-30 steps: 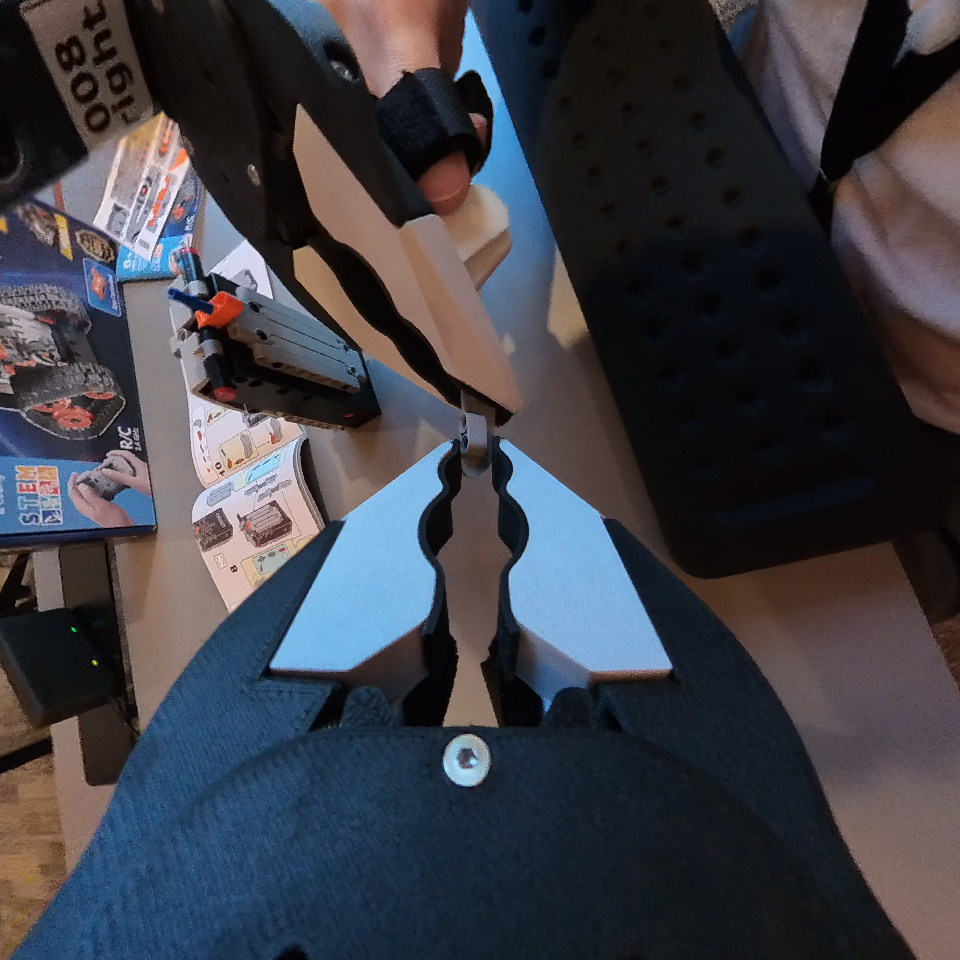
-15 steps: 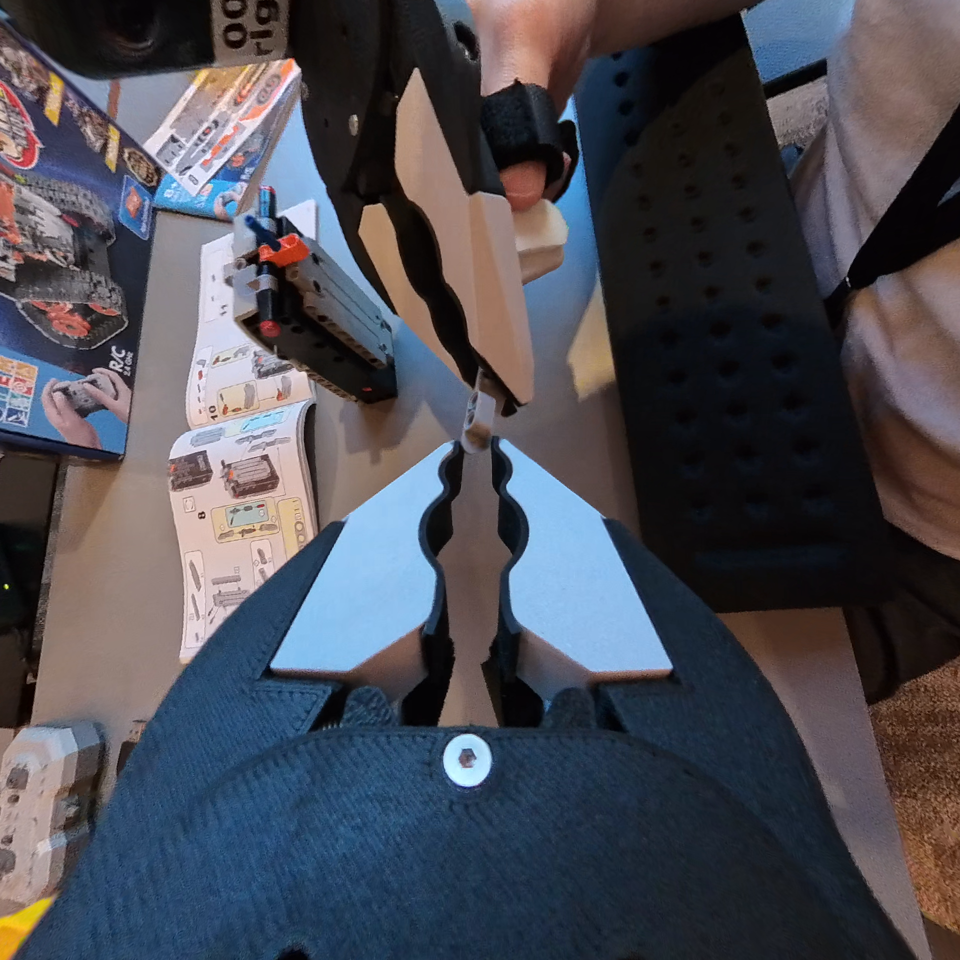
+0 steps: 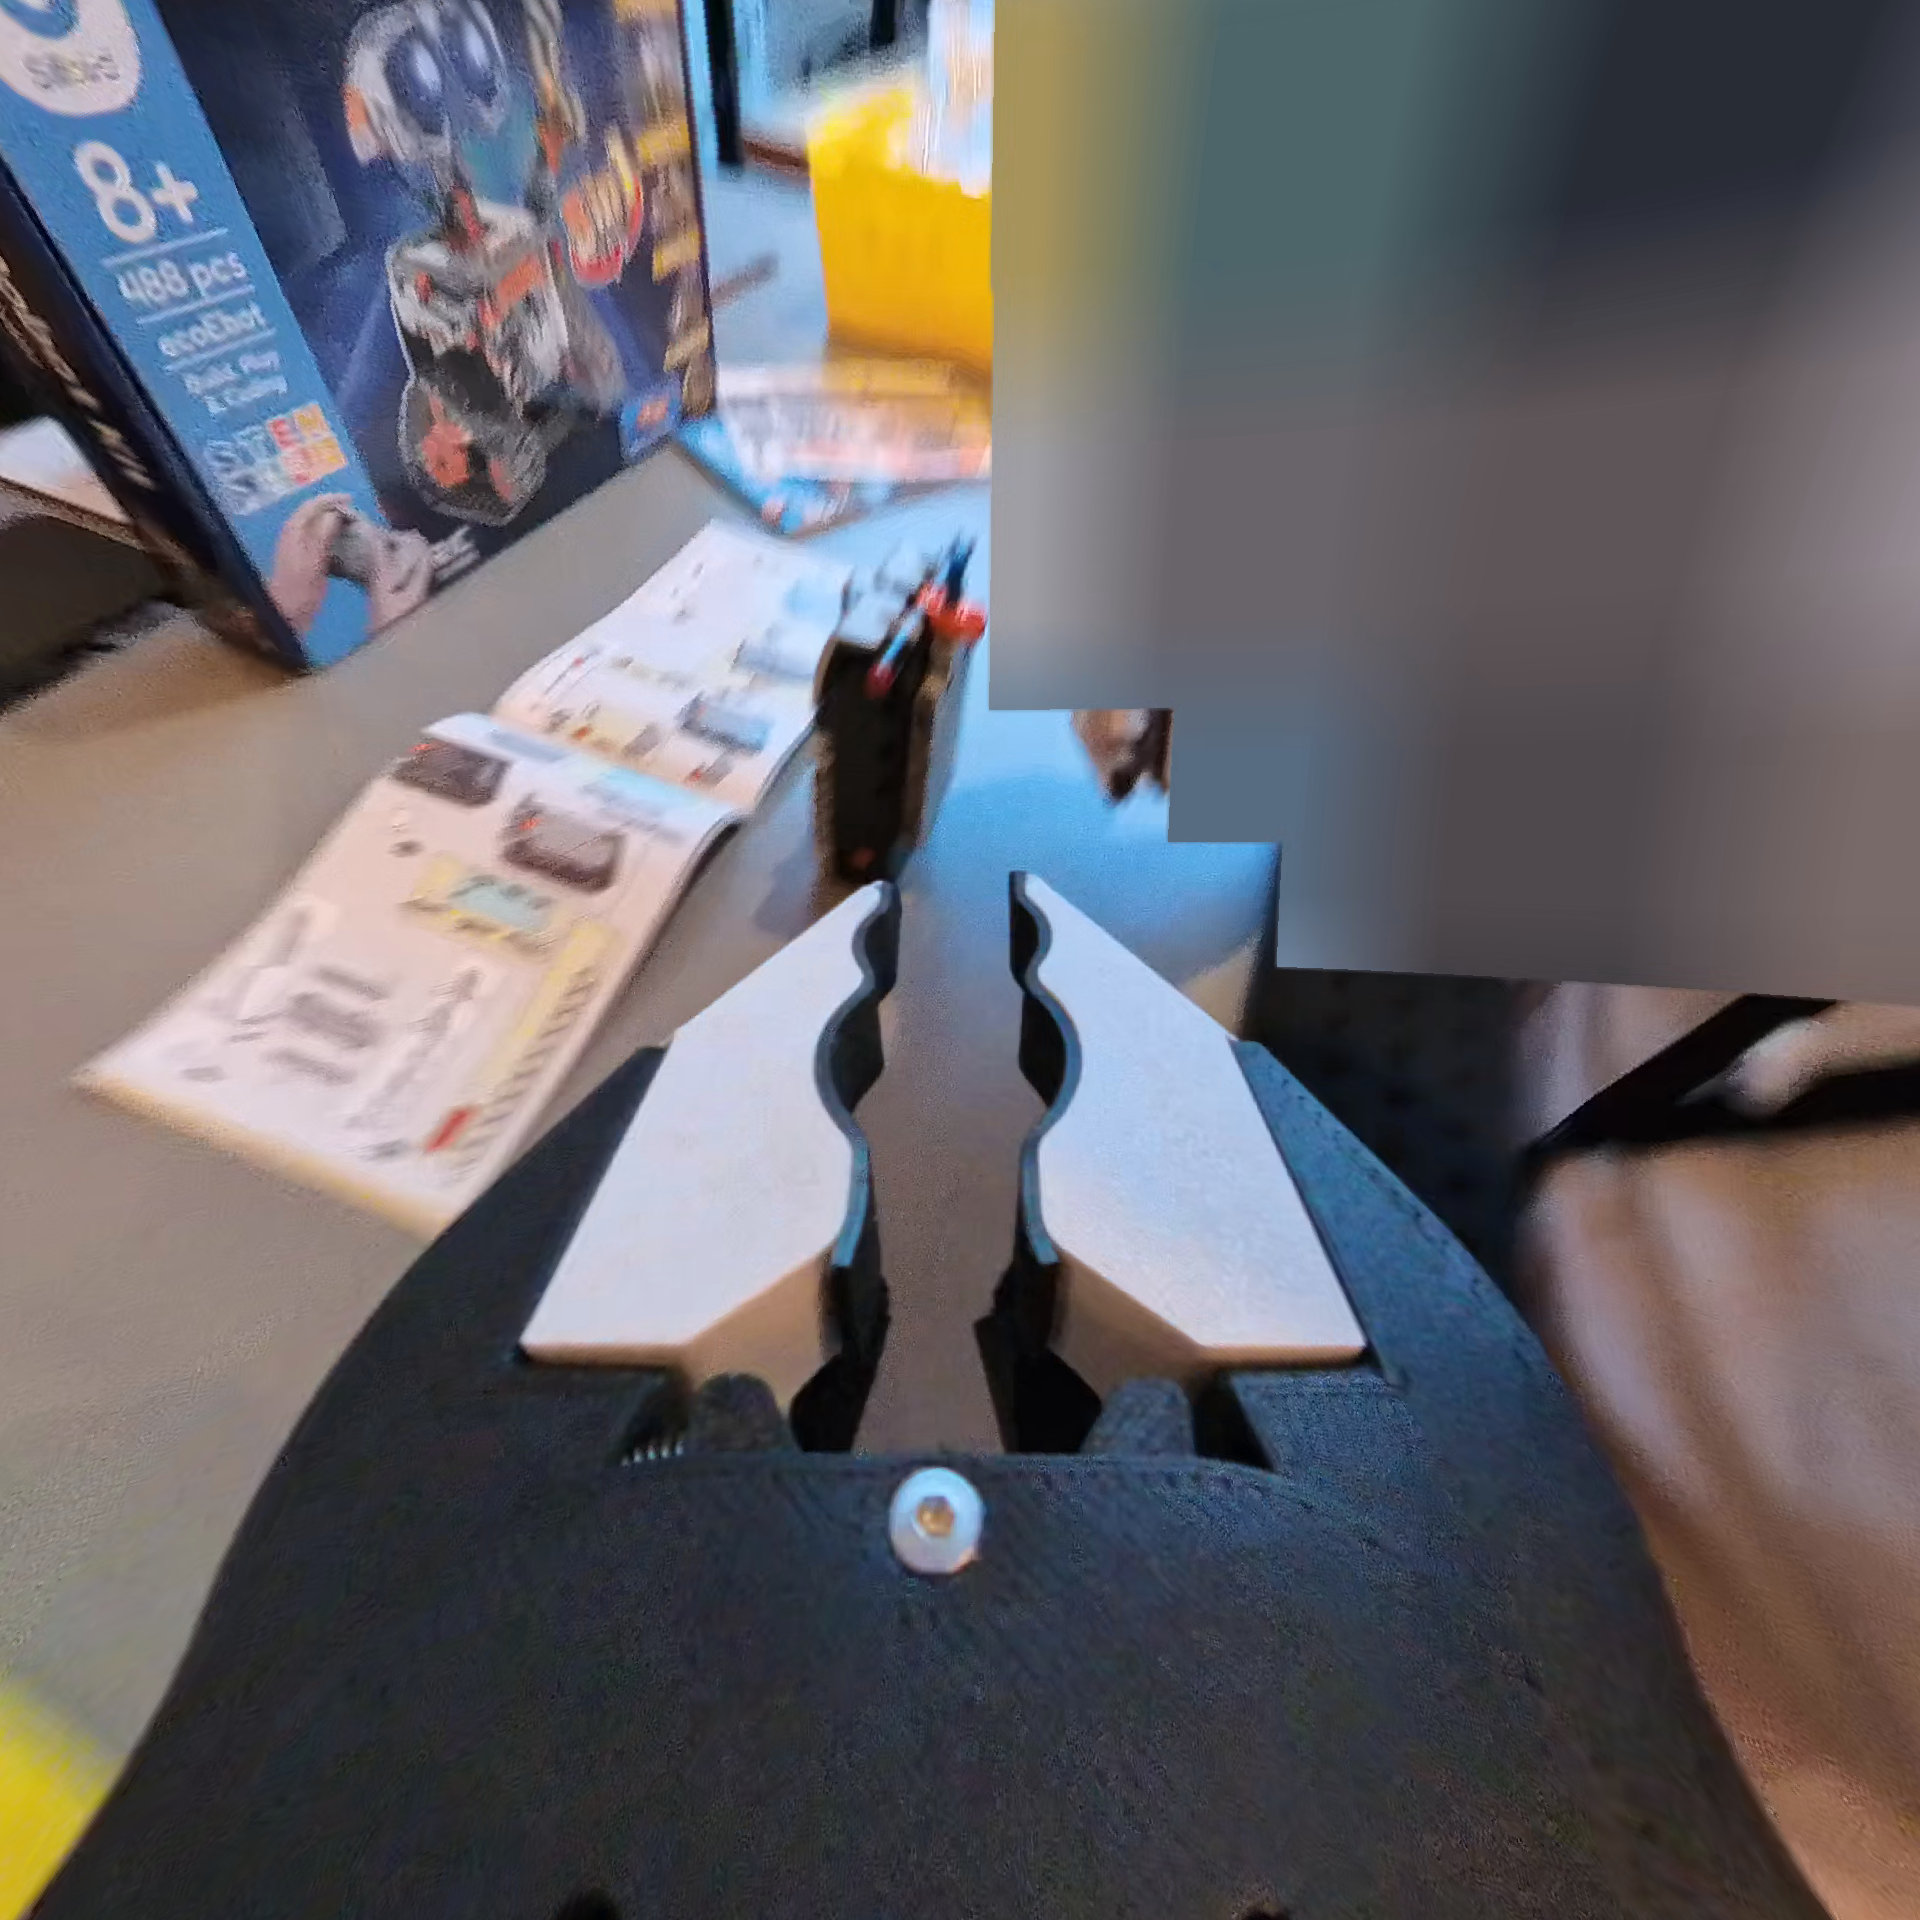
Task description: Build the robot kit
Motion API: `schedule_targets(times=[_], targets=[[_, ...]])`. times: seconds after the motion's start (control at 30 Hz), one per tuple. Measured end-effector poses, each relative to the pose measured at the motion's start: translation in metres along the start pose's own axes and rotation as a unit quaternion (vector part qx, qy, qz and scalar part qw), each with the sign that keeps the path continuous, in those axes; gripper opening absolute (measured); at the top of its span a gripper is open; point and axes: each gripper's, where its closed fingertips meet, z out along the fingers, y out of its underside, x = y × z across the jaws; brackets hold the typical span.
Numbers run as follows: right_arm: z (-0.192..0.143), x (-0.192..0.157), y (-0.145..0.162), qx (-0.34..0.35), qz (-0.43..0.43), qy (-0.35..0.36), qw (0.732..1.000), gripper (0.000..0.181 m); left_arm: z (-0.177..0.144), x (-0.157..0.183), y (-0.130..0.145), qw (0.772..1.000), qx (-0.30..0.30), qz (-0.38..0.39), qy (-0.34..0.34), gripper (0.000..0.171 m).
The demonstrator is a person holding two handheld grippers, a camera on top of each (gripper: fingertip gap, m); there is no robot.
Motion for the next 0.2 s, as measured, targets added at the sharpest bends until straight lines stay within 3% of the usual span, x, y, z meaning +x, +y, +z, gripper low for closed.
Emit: schedule_targets(times=[0.07,0.13,0.2], targets=[[0.0,-0.002,-0.005,0.022,-0.021,0.002,1.0,0.005,-0.001,0.012,-0.02,0.987,0.095,-0.117,0.061,0.037],[0.0,-0.005,-0.009,0.041,-0.035,0.0,0.999,0.005,0.001,0.019,-0.028,0.961,0.151,-0.202,0.113,0.044],[0.002,-0.003,-0.009,0.049,-0.052,0.01,0.997,0.005,0.005,0.026,-0.031,0.942,0.187,-0.241,0.138,0.036]])
